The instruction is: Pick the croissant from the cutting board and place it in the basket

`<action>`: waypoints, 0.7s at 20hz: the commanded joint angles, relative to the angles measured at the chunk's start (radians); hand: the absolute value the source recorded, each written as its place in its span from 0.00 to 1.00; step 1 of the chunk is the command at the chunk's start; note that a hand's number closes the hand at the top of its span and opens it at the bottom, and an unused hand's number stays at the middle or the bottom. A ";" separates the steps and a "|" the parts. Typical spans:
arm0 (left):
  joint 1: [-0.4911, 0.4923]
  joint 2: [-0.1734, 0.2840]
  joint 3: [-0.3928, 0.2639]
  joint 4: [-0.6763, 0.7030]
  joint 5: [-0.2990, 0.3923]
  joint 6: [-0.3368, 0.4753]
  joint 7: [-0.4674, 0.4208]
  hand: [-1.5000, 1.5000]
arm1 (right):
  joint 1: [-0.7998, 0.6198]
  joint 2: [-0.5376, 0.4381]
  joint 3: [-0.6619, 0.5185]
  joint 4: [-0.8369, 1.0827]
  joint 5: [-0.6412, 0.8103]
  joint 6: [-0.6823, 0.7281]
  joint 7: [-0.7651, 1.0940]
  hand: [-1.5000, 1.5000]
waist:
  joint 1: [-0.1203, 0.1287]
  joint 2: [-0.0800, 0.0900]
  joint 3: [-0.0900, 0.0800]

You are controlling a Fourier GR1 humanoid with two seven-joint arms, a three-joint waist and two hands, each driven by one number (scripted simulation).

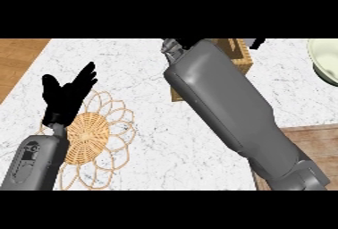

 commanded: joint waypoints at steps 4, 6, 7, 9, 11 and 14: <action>0.028 0.011 0.022 0.013 -0.005 0.013 -0.022 0.50 | -0.168 0.008 -0.058 0.230 0.098 -0.012 0.270 1.00 | -0.038 0.003 0.002; 0.025 0.026 0.039 0.030 0.003 0.003 -0.033 0.50 | -0.193 0.007 -0.056 0.264 0.130 -0.005 0.312 1.00 | -0.050 0.001 0.002; 0.026 0.025 0.047 0.027 0.005 0.011 -0.040 0.50 | -0.190 0.007 -0.079 0.295 0.136 -0.040 0.301 1.00 | -0.048 0.006 0.003; 0.027 0.015 0.043 0.025 0.007 0.011 -0.038 0.50 | -0.191 0.007 -0.075 0.325 0.131 -0.053 0.313 1.00 | -0.057 0.003 0.004; 0.053 0.018 0.041 0.012 0.004 0.009 -0.047 0.50 | -0.182 0.007 -0.084 0.358 0.137 -0.067 0.320 1.00 | -0.060 0.001 0.005; 0.013 0.039 0.077 0.040 0.014 0.022 -0.023 0.50 | -0.188 0.007 -0.109 0.357 0.129 -0.095 0.287 1.00 | -0.104 -0.004 0.007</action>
